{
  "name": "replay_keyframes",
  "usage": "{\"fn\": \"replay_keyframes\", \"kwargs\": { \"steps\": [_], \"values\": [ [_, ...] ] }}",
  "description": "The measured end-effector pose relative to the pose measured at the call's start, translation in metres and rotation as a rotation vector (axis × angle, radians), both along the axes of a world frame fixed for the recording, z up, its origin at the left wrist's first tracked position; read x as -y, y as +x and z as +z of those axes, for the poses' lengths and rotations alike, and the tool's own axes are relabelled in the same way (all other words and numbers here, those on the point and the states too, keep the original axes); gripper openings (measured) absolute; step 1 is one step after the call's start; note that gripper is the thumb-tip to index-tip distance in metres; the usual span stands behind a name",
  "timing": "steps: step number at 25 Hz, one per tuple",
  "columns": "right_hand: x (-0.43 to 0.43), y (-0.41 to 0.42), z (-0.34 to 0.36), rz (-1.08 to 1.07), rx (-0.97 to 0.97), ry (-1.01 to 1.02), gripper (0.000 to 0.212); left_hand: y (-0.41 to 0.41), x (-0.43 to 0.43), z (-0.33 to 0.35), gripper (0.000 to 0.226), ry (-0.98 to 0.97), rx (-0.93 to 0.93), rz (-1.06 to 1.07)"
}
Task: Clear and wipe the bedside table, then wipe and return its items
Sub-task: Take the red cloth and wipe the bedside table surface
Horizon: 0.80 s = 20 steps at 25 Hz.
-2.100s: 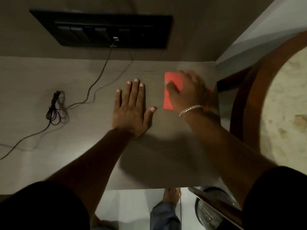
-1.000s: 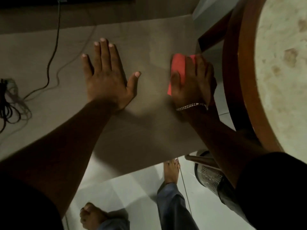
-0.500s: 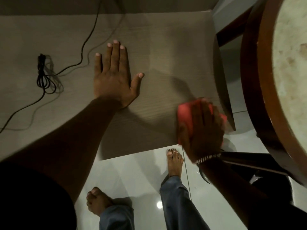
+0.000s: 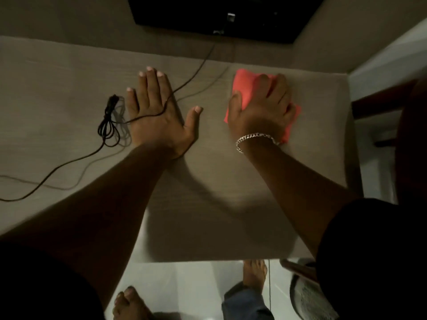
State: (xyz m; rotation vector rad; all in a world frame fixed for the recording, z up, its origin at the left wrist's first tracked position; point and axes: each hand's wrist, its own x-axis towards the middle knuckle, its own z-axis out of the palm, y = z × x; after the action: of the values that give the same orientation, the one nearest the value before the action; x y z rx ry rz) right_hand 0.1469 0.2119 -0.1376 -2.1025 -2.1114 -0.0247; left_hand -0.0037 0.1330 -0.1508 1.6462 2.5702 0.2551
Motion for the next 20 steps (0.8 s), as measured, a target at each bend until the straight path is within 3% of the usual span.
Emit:
{"fn": "replay_keyframes", "kwargs": {
  "steps": [6, 9, 14, 20],
  "values": [
    [0.007, -0.087, -0.005, 0.244, 0.000, 0.004, 0.061, -0.049, 0.008, -0.003, 0.083, 0.081, 0.047, 0.115],
    [0.018, -0.119, -0.005, 0.284, -0.003, 0.002, 0.058, -0.091, 0.032, -0.007, 0.080, 0.109, -0.020, 0.160],
    [0.047, -0.200, -0.006, 0.457, -0.063, -0.019, 0.053, -0.165, 0.076, -0.004, 0.083, 0.013, -0.058, 0.258],
    [0.071, -0.296, -0.005, 0.725, -0.084, 0.018, 0.050, -0.178, 0.118, 0.000, 0.079, -0.016, -0.005, 0.222]
  ]
}}
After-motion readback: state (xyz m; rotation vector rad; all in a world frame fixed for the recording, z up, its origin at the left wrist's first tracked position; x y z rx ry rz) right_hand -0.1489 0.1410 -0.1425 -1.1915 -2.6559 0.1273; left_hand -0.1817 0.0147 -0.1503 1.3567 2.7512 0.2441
